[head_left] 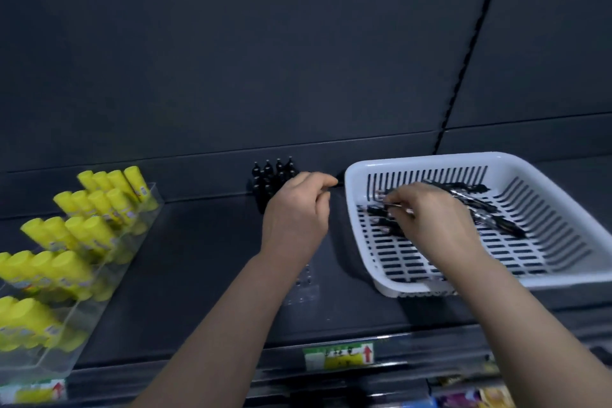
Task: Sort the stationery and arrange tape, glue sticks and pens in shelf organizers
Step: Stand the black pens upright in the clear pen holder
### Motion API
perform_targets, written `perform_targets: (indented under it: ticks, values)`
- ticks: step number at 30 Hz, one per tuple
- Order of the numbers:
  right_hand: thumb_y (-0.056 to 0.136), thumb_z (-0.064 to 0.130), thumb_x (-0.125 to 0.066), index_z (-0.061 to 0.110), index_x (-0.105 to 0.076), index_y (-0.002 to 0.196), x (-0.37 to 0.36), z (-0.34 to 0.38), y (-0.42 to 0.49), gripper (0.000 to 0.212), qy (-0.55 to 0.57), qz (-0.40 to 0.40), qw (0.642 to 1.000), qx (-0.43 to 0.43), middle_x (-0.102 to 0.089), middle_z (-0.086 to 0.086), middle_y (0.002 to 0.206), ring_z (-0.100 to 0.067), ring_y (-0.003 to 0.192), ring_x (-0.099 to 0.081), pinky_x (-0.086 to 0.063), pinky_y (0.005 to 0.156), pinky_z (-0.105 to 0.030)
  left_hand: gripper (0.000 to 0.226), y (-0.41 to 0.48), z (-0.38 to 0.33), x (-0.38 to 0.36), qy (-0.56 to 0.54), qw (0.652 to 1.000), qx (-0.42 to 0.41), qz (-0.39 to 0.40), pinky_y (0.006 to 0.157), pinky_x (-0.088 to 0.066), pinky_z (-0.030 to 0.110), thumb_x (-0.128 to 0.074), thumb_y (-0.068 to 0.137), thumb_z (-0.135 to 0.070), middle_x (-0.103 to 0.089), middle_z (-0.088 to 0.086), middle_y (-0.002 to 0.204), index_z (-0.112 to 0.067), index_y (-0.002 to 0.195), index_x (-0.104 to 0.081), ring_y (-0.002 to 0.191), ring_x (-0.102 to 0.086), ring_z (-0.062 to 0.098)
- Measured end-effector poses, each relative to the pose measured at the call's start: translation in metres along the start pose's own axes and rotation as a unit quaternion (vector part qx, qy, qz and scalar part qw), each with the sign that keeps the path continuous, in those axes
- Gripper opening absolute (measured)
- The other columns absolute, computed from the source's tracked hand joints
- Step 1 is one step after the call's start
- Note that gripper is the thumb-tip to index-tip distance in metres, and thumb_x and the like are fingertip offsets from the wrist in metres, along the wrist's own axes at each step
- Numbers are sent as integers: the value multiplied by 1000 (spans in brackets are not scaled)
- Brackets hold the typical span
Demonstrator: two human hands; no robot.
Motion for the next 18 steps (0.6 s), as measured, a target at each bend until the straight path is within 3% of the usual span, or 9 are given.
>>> perform_targets:
  ticks: [6, 12, 18]
  values:
    - [84, 18, -65, 26, -70, 98, 37, -102, -29, 17, -60, -15, 994, -90, -69, 6, 95, -19, 88, -64, -47, 62, -30, 22, 8, -43, -108, 64, 978, -20, 198, 90, -45, 31, -56, 91, -17, -66, -7, 108, -21, 110, -66, 104, -56, 13]
    - [89, 20, -59, 30, -71, 99, 42, -165, -50, 19, -32, 2, 988, -151, -69, 9, 99, -16, 91, -63, -41, 58, -25, 23, -7, -86, -205, 147, 904, -53, 398, 89, -50, 35, -58, 93, -21, -66, -4, 112, -24, 115, -65, 105, -60, 16]
    - [90, 22, -56, 32, -68, 99, 36, -166, -50, 18, 4, 15, 989, -145, -69, 11, 96, -12, 86, -64, -53, 66, -29, 26, -14, -100, -254, 249, 842, -78, 472, 88, -51, 38, -65, 89, -21, -65, -3, 111, -23, 115, -63, 105, -59, 20]
Point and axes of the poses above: each hand's wrist, its own y-axis towards the middle knuckle, its own x-axis out of the back of the hand, z = x × y, the point moved 10 cm from there along y, towards the middle knuckle
